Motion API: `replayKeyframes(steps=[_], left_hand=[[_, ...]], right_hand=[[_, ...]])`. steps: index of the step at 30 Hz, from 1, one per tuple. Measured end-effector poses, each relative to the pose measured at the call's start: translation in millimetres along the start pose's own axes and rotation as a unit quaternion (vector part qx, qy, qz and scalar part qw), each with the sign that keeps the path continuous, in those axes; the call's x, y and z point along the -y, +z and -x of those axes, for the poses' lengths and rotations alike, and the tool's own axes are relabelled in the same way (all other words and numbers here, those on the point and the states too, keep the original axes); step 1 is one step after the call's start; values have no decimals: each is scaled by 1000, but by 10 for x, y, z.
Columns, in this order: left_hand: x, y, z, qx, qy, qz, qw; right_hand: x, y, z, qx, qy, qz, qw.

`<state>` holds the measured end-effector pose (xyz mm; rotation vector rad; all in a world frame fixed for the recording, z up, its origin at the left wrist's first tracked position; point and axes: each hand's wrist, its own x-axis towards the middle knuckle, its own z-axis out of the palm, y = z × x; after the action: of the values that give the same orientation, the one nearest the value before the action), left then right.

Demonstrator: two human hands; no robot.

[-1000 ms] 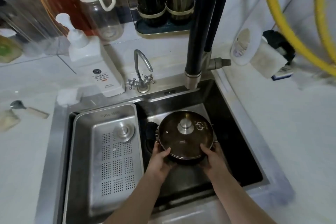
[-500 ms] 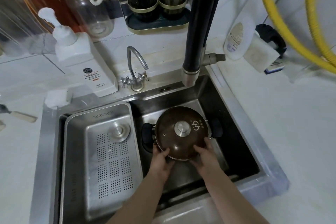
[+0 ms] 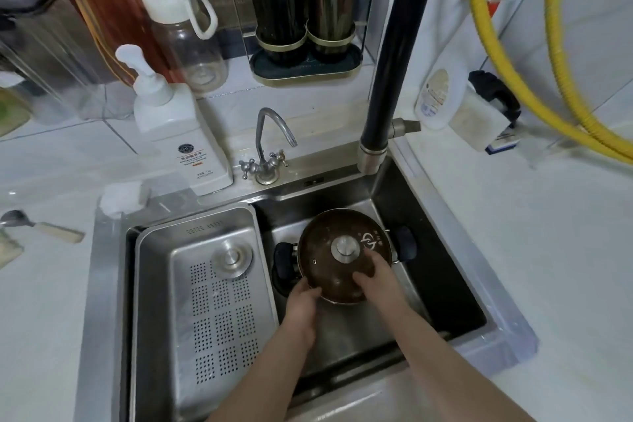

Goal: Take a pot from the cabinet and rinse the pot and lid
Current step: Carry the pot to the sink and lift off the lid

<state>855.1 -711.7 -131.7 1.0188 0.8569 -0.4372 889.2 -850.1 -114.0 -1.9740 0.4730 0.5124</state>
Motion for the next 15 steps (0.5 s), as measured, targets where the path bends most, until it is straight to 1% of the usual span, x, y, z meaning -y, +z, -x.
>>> replayKeyframes(steps=[1,3,6,8,15], left_hand=[[-26,-4,-8,-2,15,-16,1000],[-84,0,-38,-4,36,-42,998],[-131,2,-119,-17,49,-66,996],[-151,4,-144,-27,49,-68,996],[-230,9,-146,-38,42,-42,998]], right_hand=[[46,13,-49,-1,-44,63,997],[110,47,-170,1,-116,165,980],[108,109,-360,12,-176,287,941],[78,147,-435,19,-193,324,926],[100,205,-560,-16,-195,355,914]])
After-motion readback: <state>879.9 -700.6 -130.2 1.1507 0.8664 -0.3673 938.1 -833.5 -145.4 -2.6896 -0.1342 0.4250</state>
